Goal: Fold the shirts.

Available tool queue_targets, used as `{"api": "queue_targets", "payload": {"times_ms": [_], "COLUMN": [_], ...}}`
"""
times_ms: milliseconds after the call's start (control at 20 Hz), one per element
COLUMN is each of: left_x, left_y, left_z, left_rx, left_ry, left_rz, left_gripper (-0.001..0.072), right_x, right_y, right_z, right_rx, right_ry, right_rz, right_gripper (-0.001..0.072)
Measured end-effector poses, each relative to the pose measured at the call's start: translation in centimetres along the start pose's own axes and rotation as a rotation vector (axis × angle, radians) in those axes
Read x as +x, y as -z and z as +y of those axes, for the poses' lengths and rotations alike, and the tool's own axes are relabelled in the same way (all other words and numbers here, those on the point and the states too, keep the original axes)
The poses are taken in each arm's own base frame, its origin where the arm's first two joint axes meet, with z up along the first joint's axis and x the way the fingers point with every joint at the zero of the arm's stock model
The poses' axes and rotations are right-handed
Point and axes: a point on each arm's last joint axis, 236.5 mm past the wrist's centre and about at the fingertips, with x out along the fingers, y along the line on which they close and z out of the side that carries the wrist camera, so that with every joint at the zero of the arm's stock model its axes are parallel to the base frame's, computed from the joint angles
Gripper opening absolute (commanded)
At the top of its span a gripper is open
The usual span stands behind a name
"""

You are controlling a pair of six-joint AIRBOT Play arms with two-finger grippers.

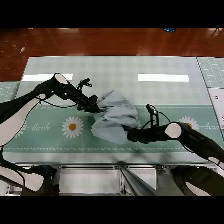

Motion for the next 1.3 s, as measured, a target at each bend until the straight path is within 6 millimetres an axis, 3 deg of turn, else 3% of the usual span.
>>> {"api": "queue_targets", "payload": {"times_ms": [50, 100, 300, 450, 550, 650, 750, 850, 950, 1050, 1150, 1300], "left_x": [0.0, 0.0, -0.7, -3.6, -7.7, -13.8, -20.5, -27.5, -33.8, -38.2, -41.3, -42.8], "left_y": [0.0, 0.0, -0.1, -0.9, -2.2, -3.5, -4.1, -3.0, -0.2, 3.5, 8.0, 13.7], "left_z": [0.0, 0.1, -0.2, -1.3, -3.2, -6.0, -9.5, -13.6, -17.9, -21.4, -24.5, -27.1], "left_rx": [0.000, 0.000, 0.008, 0.043, 0.097, 0.180, 0.269, 0.369, 0.472, 0.563, 0.645, 0.736], "left_ry": [-0.001, -0.002, 0.000, 0.014, 0.020, 0.016, 0.002, -0.018, -0.041, -0.063, -0.092, -0.146], "left_rz": [0.000, 0.000, -0.010, -0.063, -0.161, -0.322, -0.515, -0.714, -0.896, -1.034, -1.153, -1.247], "left_gripper": [0.0025, 0.0025, 0.0025, 0.0025, 0.0025, 0.0025, 0.0025, 0.0025, 0.0025, 0.0025, 0.0025, 0.0025], "right_x": [0.5, 1.0, 1.1, -2.5, -7.1, -13.4, -21.3, -28.7, -34.9, -39.5, -42.3, -44.6], "right_y": [-0.3, -0.6, -2.4, -6.1, -9.5, -13.1, -16.0, -16.9, -16.2, -14.5, -12.6, -9.5], "right_z": [0.5, 1.3, 4.9, 8.9, 11.5, 14.1, 16.7, 19.3, 21.2, 22.1, 21.9, 20.7], "right_rx": [0.002, 0.002, -0.076, -0.202, -0.311, -0.418, -0.516, -0.598, -0.668, -0.713, -0.737, -0.754], "right_ry": [-0.019, -0.044, -0.143, -0.190, -0.184, -0.156, -0.113, -0.080, -0.044, -0.018, 0.020, 0.071], "right_rz": [-0.006, -0.010, -0.044, -0.141, -0.229, -0.343, -0.485, -0.612, -0.709, -0.775, -0.811, -0.811], "right_gripper": [0.0225, 0.0031, 0.0021, 0.0019, 0.0019, 0.0019, 0.0019, 0.0019, 0.0020, 0.0020, 0.0020, 0.0020]}}
